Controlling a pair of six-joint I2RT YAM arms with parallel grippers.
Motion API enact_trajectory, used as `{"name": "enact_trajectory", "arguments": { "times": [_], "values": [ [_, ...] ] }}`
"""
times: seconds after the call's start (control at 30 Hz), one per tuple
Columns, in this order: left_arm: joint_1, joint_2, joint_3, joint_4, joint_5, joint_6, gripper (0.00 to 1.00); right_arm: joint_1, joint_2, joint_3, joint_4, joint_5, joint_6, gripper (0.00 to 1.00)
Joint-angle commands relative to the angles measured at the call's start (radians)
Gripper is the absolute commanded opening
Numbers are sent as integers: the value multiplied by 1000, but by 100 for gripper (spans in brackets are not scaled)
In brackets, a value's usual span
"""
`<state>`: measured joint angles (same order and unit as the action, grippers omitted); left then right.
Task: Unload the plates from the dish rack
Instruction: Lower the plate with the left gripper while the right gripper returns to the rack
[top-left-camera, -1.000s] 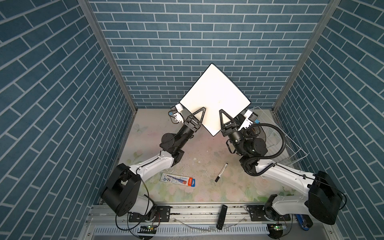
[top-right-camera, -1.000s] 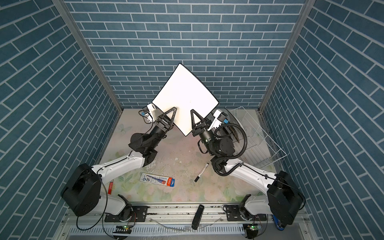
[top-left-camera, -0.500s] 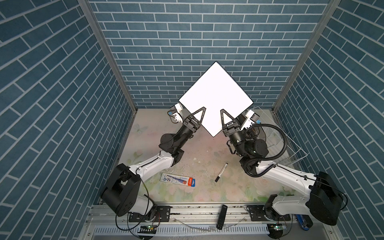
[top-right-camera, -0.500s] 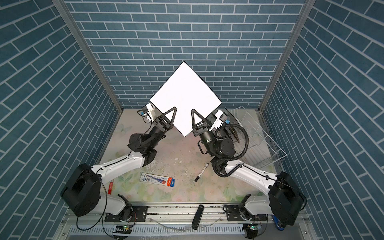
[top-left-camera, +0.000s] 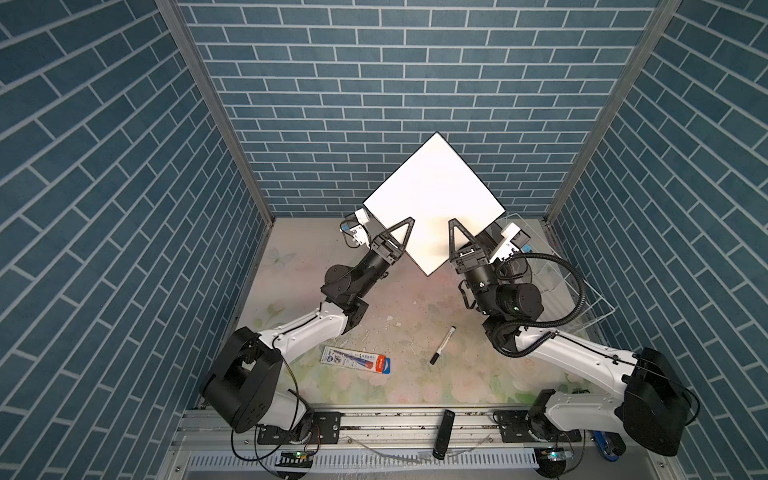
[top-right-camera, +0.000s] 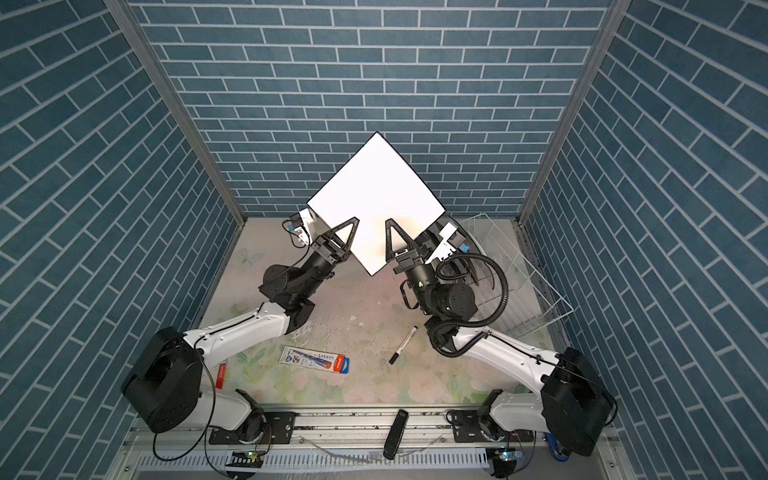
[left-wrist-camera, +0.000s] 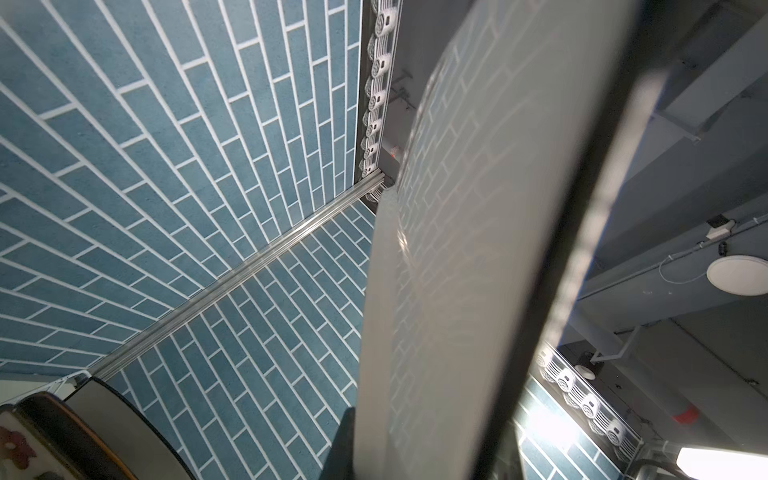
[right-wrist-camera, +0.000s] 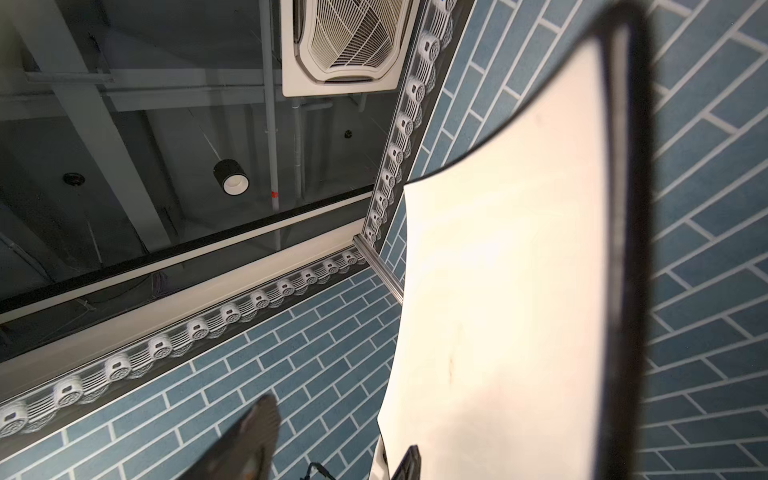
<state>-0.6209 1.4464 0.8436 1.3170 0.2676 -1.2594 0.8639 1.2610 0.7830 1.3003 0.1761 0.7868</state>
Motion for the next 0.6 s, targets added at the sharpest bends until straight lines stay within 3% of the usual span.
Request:
{"name": "enact_trajectory", "arguments": {
  "times": [0.0, 0.23, 0.57],
  "values": [
    [21, -25, 8, 90, -40, 3, 0, 1, -52, -44, 98, 56, -15, 99],
    [48, -43, 17, 90, -39, -8, 0, 0, -94, -112, 94, 142, -17, 99],
    [116, -66, -12, 90, -58, -25, 0, -3, -149, -173, 93, 151, -38, 99]
  ]
}}
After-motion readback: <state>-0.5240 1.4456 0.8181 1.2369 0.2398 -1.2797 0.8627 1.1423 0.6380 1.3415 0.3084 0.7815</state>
